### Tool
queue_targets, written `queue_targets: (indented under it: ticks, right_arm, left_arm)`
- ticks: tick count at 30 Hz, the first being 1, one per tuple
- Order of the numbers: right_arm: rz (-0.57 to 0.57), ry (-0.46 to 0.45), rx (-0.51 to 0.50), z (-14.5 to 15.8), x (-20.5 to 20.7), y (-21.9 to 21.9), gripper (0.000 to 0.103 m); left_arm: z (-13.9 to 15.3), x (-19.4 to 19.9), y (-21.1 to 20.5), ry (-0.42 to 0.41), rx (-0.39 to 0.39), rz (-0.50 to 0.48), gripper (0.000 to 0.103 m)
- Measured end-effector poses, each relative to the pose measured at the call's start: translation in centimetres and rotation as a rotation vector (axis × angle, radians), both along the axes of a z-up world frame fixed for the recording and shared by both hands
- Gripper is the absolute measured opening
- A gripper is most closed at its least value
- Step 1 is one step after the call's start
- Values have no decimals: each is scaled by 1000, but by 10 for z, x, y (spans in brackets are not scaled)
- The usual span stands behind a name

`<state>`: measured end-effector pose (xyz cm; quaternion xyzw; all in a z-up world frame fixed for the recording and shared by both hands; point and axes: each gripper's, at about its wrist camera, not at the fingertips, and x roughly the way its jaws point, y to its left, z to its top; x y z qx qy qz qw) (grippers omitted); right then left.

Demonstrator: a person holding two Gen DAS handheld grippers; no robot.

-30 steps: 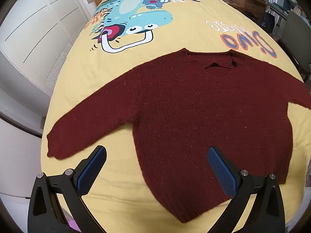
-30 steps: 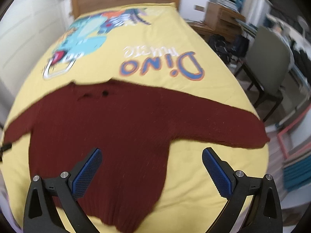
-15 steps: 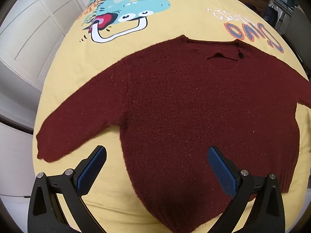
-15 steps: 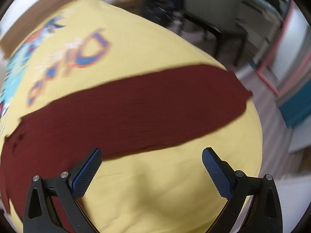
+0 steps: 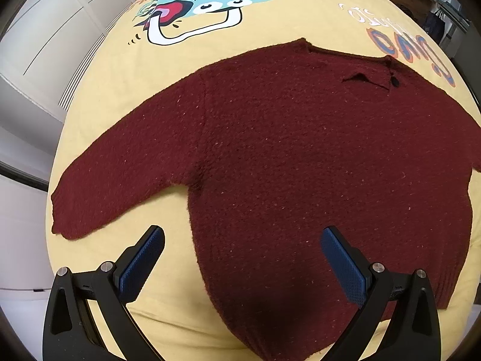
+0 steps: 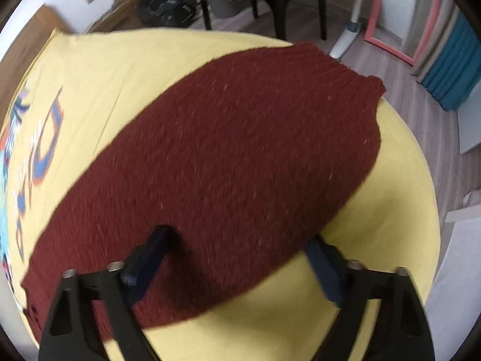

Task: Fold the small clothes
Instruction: 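Move the right gripper to the sweater sleeve and close on it, then lift the held sleeve with the right gripper, lay it across the body, open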

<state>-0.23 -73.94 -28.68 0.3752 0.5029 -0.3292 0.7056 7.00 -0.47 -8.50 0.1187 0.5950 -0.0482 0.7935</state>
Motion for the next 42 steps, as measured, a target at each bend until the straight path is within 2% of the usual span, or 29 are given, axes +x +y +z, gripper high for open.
queue_targets:
  ticks: [2, 3, 4, 6, 9, 12, 15, 19, 25, 28, 33, 38, 42]
  right_arm:
    - [0, -8, 5, 2, 1, -9, 56]
    - [3, -17, 8, 4, 5, -10, 31]
    - [6, -34, 13, 8, 7, -12, 16]
    - [14, -51, 2, 19, 12, -14, 14]
    - [99, -64, -99, 48, 21, -4, 13]
    - [196, -82, -179, 81, 34, 18, 13]
    - [293, -145, -237, 124, 47, 48, 13]
    - [451, -259, -303, 188, 68, 115, 12]
    - [637, -381, -336, 250, 106, 214, 13]
    - [712, -394, -333, 254, 129, 261, 13]
    - [818, -361, -278, 234, 152, 325, 13]
    - [921, -293, -175, 185, 159, 383, 13]
    - [974, -216, -84, 139, 148, 411, 13]
  left_arm:
    - [0, 0, 3, -3, 1, 1, 102]
    - [0, -1, 4, -2, -1, 2, 102]
    - [0, -1, 4, -1, -5, 2, 102]
    - [1, -2, 7, -1, -16, 2, 102]
    - [0, -3, 12, -2, -17, 3, 102]
    - [-2, -3, 15, -1, -24, 2, 102]
    - [-2, -1, 19, -4, -29, 15, 102]
    - [2, 2, 23, -21, -55, 23, 102]
    - [6, 5, 28, -38, -71, 23, 102]
    - [8, 6, 30, -50, -84, 16, 102]
    - [5, 8, 32, -54, -67, 8, 102]
    - [0, 6, 30, -44, -62, -5, 102]
    - [-3, 6, 26, -30, -99, -6, 102]
